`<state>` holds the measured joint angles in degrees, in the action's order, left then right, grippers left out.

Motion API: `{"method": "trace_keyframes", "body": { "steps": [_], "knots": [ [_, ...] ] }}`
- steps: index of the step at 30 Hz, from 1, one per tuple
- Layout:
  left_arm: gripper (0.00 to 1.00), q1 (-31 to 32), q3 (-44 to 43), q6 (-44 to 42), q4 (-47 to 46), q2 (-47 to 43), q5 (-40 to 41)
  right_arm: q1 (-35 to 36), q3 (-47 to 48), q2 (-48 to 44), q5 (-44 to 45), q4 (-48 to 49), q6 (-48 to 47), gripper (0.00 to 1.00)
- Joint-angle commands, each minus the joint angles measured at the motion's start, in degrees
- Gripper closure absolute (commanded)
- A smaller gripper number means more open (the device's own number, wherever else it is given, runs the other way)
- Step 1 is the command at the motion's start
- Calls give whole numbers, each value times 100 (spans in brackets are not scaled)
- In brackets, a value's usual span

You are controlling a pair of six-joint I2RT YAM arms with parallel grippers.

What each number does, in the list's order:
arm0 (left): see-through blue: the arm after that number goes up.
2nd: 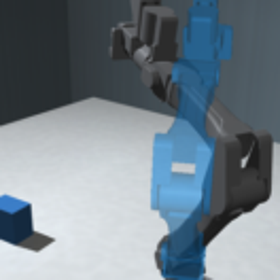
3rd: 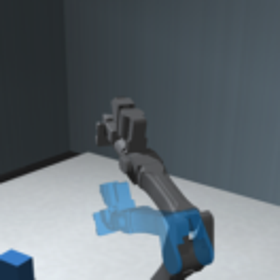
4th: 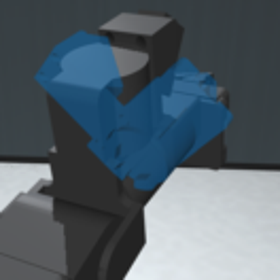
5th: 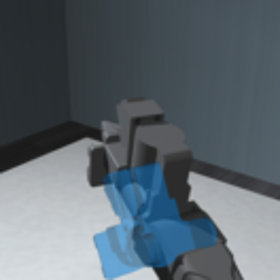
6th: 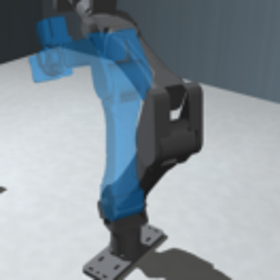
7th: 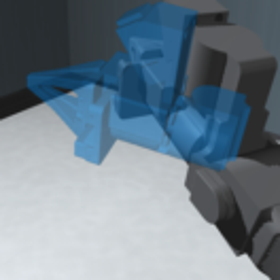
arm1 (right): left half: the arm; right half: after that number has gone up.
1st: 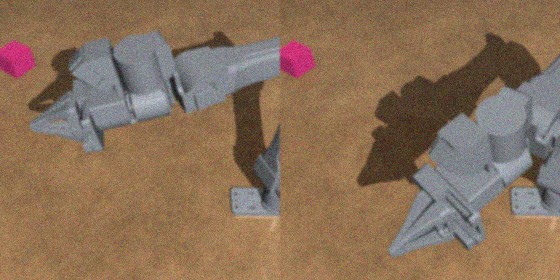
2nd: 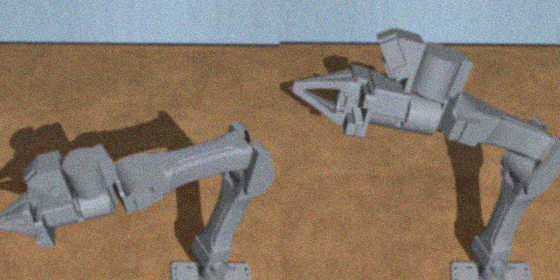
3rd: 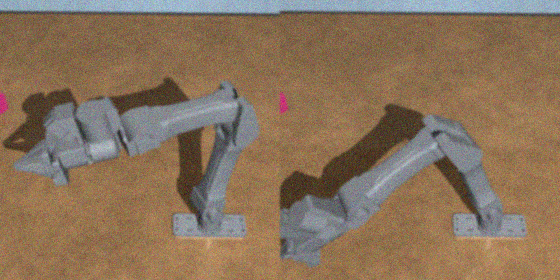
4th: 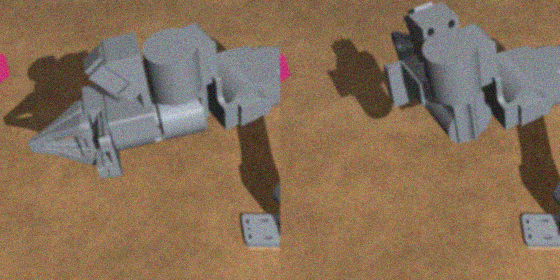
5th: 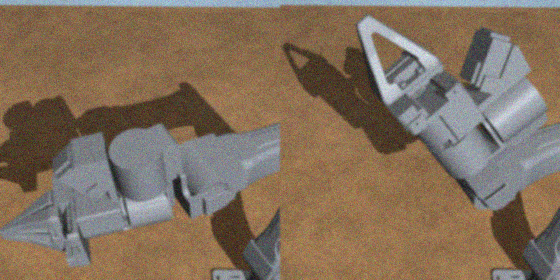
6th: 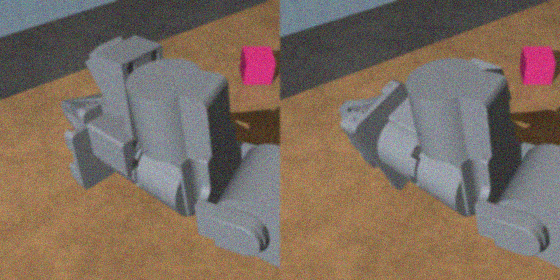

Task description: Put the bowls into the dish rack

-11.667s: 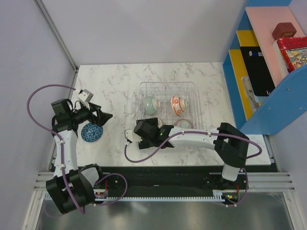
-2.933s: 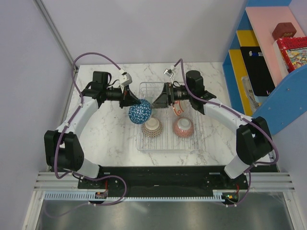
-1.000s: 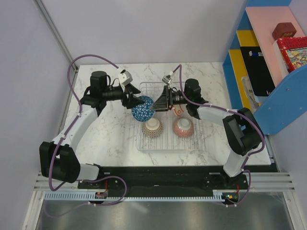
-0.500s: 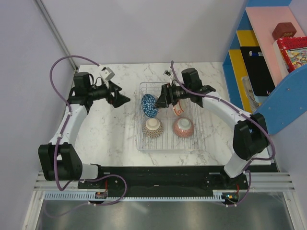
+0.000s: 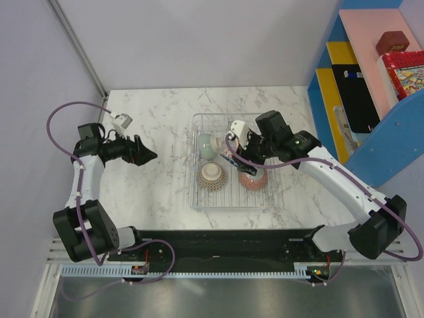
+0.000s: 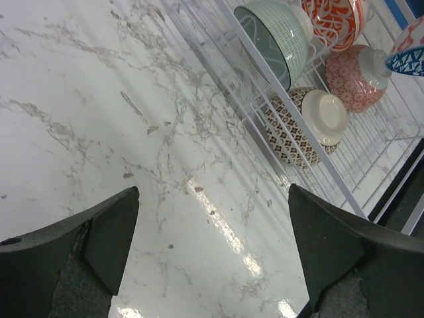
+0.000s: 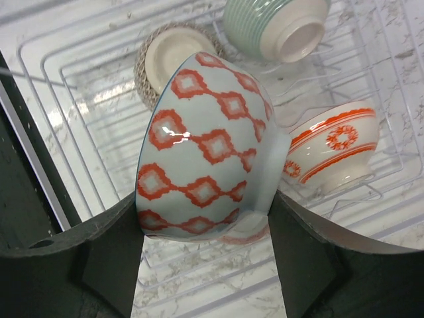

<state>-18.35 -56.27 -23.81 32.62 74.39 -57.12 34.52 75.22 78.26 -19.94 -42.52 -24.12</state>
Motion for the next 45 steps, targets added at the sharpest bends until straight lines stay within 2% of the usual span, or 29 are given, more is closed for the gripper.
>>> {"method": "trace_keyframes", "body": {
  "steps": [1, 8, 20, 34, 45],
  "knots": [
    [0, -81, 108, -317, 262, -65, -168, 247, -306, -258, 448, -28, -831, 100],
    [0, -125, 204, -370, 236, -30, -273, 678, -640, -30, 649, -72, -1077, 100],
    [0, -125, 266, -431, 192, 102, -308, 1311, -640, 400, 1133, -160, -1358, 100],
    [0, -125, 275, -440, 157, 155, -238, 1838, -754, 919, 2266, -37, -1499, 100],
    [0, -125, 283, -431, 113, 163, -194, 2409, -1220, 1077, 3251, 517, -1526, 100]
  ]
}}
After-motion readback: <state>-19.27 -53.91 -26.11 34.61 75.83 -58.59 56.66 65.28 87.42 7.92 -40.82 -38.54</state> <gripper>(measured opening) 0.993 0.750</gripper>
